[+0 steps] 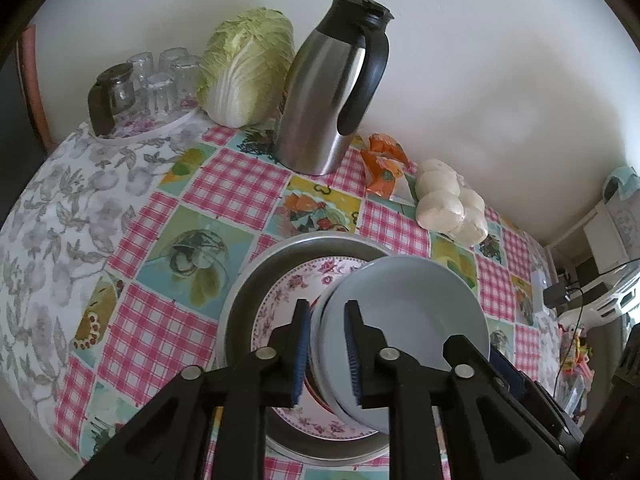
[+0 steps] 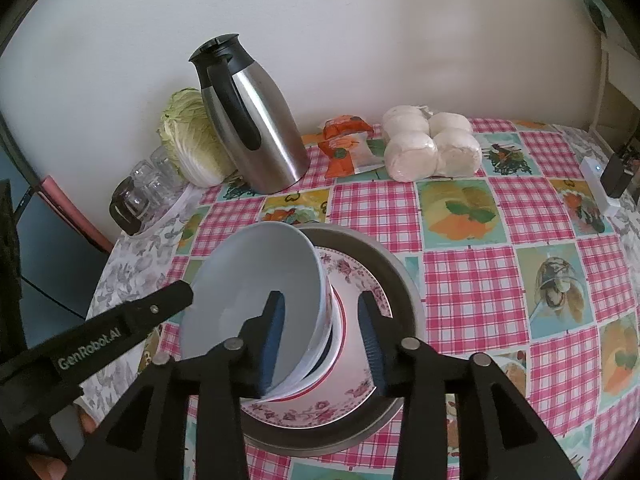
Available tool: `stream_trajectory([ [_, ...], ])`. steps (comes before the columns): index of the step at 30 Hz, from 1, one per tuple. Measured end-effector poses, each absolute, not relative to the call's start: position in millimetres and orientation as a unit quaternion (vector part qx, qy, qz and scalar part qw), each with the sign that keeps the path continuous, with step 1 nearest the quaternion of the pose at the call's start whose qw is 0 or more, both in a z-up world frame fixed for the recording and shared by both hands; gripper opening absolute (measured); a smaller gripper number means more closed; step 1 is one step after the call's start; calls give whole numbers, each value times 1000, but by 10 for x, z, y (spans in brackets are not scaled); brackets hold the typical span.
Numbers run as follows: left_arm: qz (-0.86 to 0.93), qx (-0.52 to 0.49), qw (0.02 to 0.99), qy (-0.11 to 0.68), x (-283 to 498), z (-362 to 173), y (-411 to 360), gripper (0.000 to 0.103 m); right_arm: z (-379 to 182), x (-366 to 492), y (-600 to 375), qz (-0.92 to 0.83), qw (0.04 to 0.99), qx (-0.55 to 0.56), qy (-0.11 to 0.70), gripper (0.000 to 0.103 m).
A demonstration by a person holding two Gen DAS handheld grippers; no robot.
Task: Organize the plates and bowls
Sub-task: 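Open both tools to release the white round bowl rim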
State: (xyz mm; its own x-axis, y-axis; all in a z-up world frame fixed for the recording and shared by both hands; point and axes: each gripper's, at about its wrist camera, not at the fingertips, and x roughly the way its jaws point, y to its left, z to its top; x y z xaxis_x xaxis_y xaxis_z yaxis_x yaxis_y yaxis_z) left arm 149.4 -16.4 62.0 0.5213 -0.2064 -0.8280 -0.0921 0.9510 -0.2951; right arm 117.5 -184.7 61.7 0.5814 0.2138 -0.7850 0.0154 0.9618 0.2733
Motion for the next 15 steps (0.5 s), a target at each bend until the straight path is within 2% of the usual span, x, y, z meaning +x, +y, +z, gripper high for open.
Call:
stream_trajectory([
  [2, -30, -155, 860, 485, 1482, 641, -139, 34, 617, 1176, -1851, 53, 881, 123, 454, 51],
  [4, -25, -156, 861, 484, 1482, 652, -120, 45, 615, 1177, -1850, 50, 881, 120, 455, 56],
  [7, -15, -156, 862, 482, 1473, 671, -84, 56, 599, 1180, -1852, 47, 880, 118, 458, 56],
  [10, -4, -156, 862, 482, 1467, 679, -42, 61, 586, 1188, -1856, 43, 880, 116, 459, 59],
  [12, 5, -153, 861, 485, 1471, 671, -20, 66, 586, 1188, -1858, 42, 880, 115, 458, 68],
  [15, 17, -148, 861, 486, 1473, 657, 3, 71, 582, 1190, -1851, 43, 881, 111, 458, 69],
])
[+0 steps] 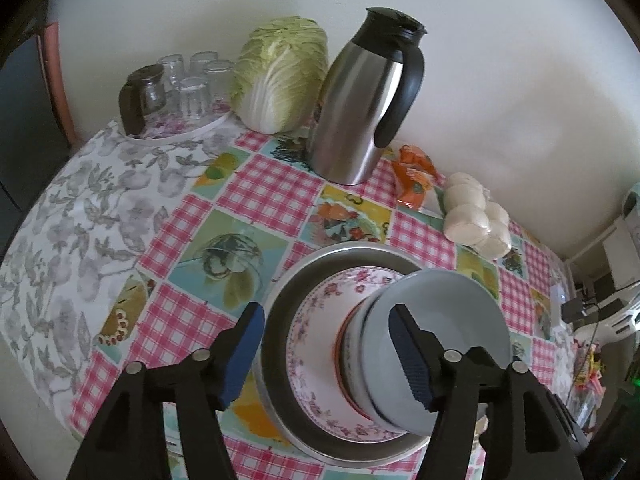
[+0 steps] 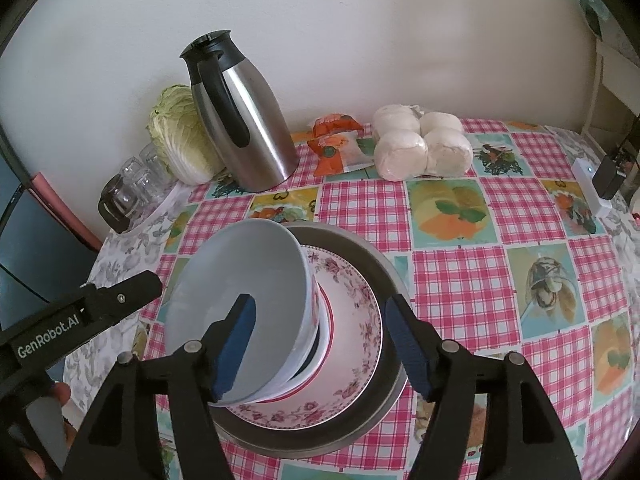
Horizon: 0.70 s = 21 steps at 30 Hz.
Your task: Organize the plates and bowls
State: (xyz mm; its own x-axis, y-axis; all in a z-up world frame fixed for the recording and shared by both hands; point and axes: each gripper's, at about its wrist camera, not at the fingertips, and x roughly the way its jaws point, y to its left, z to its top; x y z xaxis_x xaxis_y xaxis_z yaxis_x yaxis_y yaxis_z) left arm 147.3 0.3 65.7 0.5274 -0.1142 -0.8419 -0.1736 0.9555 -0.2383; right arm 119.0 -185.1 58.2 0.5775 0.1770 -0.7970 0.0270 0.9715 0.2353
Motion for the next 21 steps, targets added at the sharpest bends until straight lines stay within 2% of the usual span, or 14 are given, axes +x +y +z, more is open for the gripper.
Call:
stream_trajectory([
  [1, 21, -149, 861, 485, 1473, 652, 16, 77, 580, 1192, -1845, 42, 881, 110, 458, 70],
  [3, 27, -148, 862, 484, 1473, 644, 37, 86, 571, 1194, -1842, 38, 882, 108, 457, 82],
  [9, 48, -138, 866, 478, 1473, 621, 90, 103, 569, 1198, -1839, 36, 883, 104, 456, 83],
  [11, 57, -135, 869, 472, 1458, 627, 104, 103, 580, 1182, -1837, 36, 884, 100, 455, 85],
  [13, 66, -128, 872, 467, 1434, 638, 119, 103, 602, 1152, -1843, 36, 886, 97, 452, 97],
  [21, 70, -129, 880, 451, 1244, 706, 207, 103, 695, 921, -1925, 28, 894, 83, 439, 97],
])
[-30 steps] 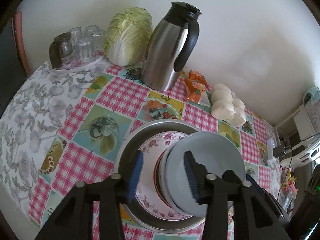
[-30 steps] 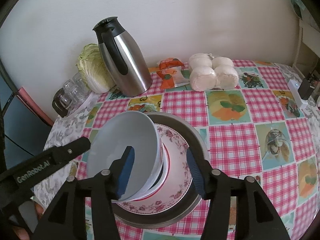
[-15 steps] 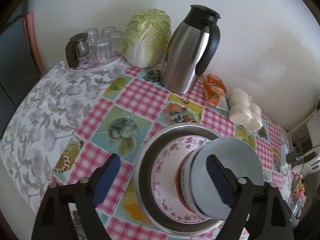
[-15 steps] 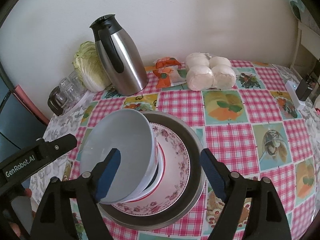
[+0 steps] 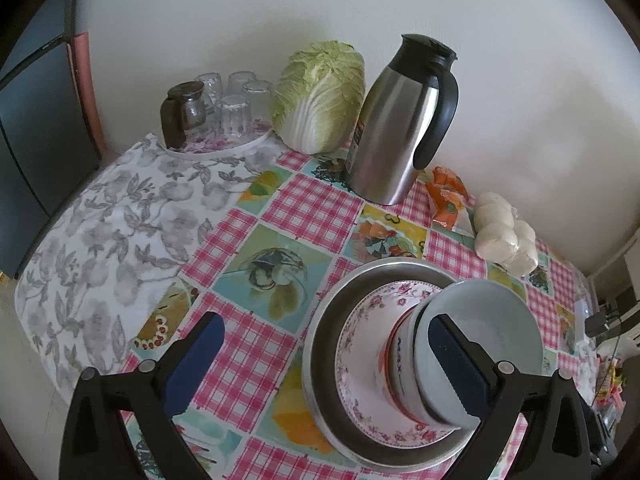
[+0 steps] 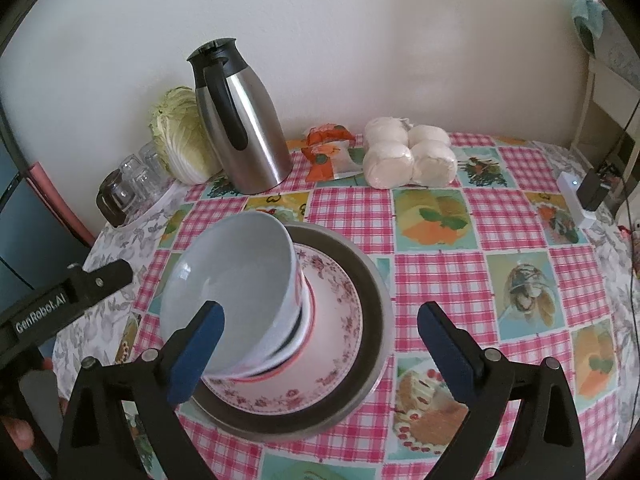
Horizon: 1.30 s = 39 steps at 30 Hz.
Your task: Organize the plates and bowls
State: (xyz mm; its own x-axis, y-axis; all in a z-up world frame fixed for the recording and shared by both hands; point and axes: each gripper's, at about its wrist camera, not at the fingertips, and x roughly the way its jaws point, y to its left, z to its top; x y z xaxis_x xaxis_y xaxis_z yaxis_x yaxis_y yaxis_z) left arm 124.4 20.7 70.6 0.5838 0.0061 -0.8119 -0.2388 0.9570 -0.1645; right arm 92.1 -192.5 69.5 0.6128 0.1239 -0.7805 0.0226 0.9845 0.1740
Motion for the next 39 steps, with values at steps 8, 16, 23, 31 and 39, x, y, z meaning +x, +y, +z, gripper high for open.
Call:
stream_trajectory([
  [8, 58, -112, 880, 459, 1004, 608, 178, 103, 728, 689, -2046, 14, 898, 76, 433, 98],
  [16, 65, -70, 881, 463, 776, 529, 151, 103, 708, 495, -2063, 6, 899, 68, 433, 98],
  [23, 54, -55, 873, 481, 642, 359, 158, 103, 532, 391, -2067, 0, 888, 64, 455, 98],
  [31, 27, -19, 860, 510, 587, 108, 92, 103, 283, 329, -2035, -7, 874, 47, 484, 98],
  [39, 24, 16, 851, 524, 615, -52, 61, 103, 180, 292, -2043, -17, 863, 45, 503, 98],
])
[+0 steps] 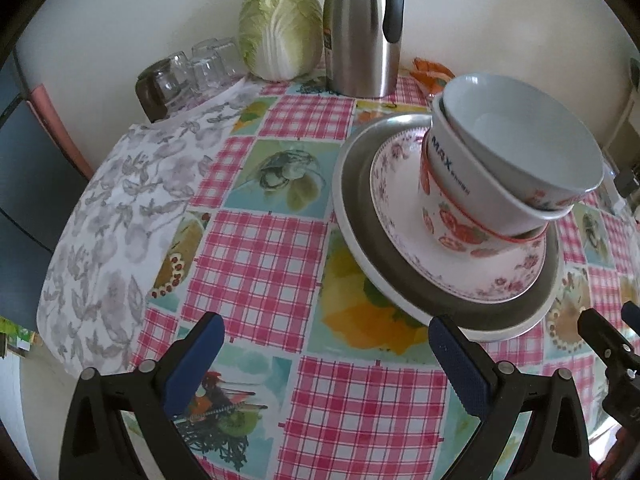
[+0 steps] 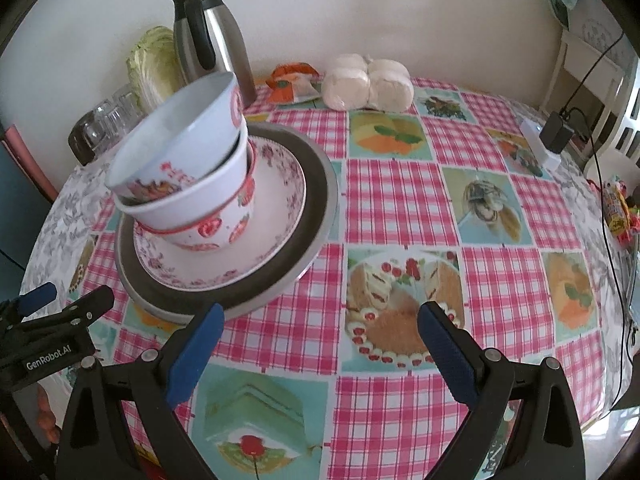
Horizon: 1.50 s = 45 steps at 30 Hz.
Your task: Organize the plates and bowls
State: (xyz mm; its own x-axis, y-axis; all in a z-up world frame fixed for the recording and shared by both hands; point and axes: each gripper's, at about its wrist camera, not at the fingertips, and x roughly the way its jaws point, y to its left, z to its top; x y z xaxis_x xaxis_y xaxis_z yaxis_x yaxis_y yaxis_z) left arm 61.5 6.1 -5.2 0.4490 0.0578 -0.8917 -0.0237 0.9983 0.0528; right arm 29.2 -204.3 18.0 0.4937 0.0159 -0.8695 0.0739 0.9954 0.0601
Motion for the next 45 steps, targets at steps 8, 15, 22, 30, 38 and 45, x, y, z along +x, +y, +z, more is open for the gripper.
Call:
stream_trajectory([
  [8, 32, 9, 835, 549, 679, -203, 159, 103, 118, 273, -2032, -24, 855, 38, 516, 98],
  [15, 28, 2, 830, 557, 710, -274, 243, 103, 100, 282, -2019, -26, 852, 34, 522, 98],
  [22, 23, 12, 829, 558, 727, -282, 247, 103, 94, 289, -2027, -28, 851, 31, 524, 98],
  [30, 10, 15, 829, 559, 735, -281, 241, 103, 69, 307, -2032, -32, 846, 25, 531, 98],
  [38, 3, 11, 830, 557, 728, -263, 250, 103, 59, 309, -1999, -33, 844, 17, 534, 98],
  [45, 4, 14, 829, 558, 719, -259, 235, 103, 59, 308, -2011, -35, 844, 18, 536, 97],
])
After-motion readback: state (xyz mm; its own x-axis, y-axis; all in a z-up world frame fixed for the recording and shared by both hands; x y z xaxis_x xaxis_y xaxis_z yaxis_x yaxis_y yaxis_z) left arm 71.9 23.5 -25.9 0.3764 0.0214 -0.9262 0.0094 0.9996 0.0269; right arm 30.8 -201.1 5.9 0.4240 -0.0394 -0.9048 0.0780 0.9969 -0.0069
